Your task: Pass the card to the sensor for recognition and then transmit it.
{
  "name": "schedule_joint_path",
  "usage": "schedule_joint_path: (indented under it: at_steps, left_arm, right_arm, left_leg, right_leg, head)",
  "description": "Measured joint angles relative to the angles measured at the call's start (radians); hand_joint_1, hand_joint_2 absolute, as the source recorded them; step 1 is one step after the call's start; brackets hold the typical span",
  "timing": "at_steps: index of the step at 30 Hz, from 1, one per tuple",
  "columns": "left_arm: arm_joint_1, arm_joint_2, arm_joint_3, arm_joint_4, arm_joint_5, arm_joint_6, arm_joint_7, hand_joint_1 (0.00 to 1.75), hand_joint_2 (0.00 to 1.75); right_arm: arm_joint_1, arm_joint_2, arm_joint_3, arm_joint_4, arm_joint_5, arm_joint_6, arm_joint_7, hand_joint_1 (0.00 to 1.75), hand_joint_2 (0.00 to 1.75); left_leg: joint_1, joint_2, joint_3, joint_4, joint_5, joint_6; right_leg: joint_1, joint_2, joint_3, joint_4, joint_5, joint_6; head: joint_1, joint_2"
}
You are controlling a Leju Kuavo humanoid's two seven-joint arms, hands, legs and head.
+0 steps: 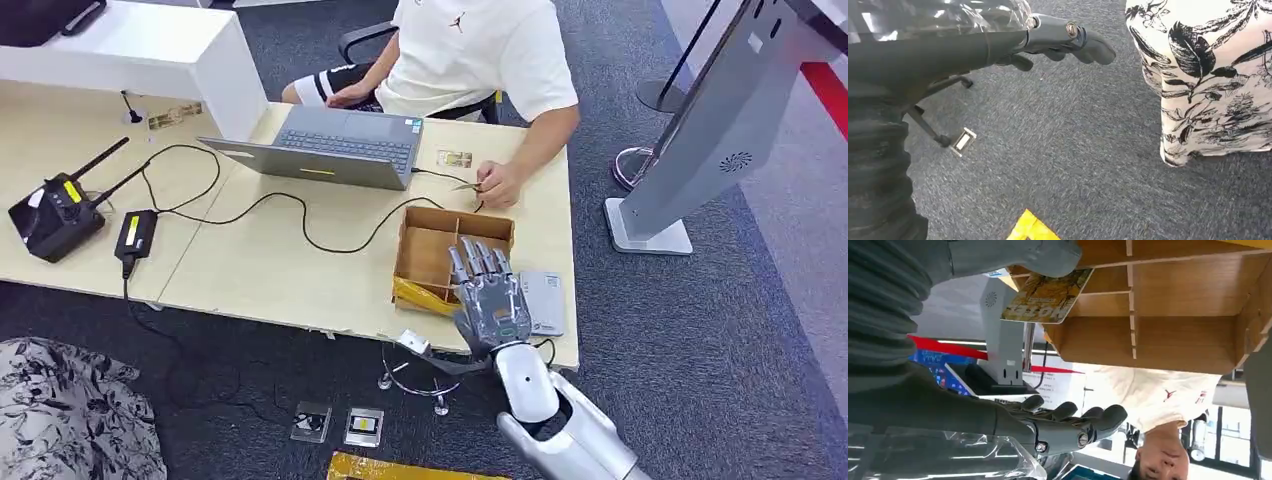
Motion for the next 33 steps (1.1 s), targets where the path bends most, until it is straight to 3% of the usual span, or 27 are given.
schedule_joint_path:
  at_steps: [14, 21, 26, 33]
  left_arm:
    - [0.000, -0.001, 0.000, 0.000, -0.006, 0.000, 0.028, 0.00, 1.75]
    - [0.000, -0.001, 0.000, 0.000, -0.014, 0.000, 0.030, 0.00, 1.75]
    - [0.000, -0.001, 0.000, 0.000, -0.015, 0.000, 0.030, 0.00, 1.75]
    - [0.000, -0.001, 0.000, 0.000, -0.022, 0.000, 0.029, 0.00, 1.75]
  right_arm:
    - [-0.013, -0.001, -0.013, 0.018, 0.007, 0.024, -0.001, 0.37, 1.75]
    - [-0.017, -0.001, -0.016, 0.029, 0.003, 0.038, 0.004, 0.61, 1.75]
    - [-0.018, -0.002, -0.022, 0.034, 0.000, 0.043, 0.012, 0.66, 1.75]
    - [-0.018, -0.002, -0.031, 0.037, -0.002, 0.047, 0.020, 0.61, 1.75]
  left_leg:
    - [0.000, 0.000, 0.000, 0.000, 0.000, 0.000]
    - [0.000, 0.000, 0.000, 0.000, 0.000, 0.000]
    - [0.000, 0.000, 0.000, 0.000, 0.000, 0.000]
    - [0.000, 0.000, 0.000, 0.000, 0.000, 0.000]
  right_leg:
    - [0.000, 0.000, 0.000, 0.000, 0.000, 0.000]
    - [0.000, 0.000, 0.000, 0.000, 0.000, 0.000]
    - [0.000, 0.000, 0.000, 0.000, 0.000, 0.000]
    - [0.000, 0.000, 0.000, 0.000, 0.000, 0.000]
  head:
    - [0.000, 0.000]
    - [0.000, 0.000]
    - [0.000, 0.000]
    - [0.000, 0.000]
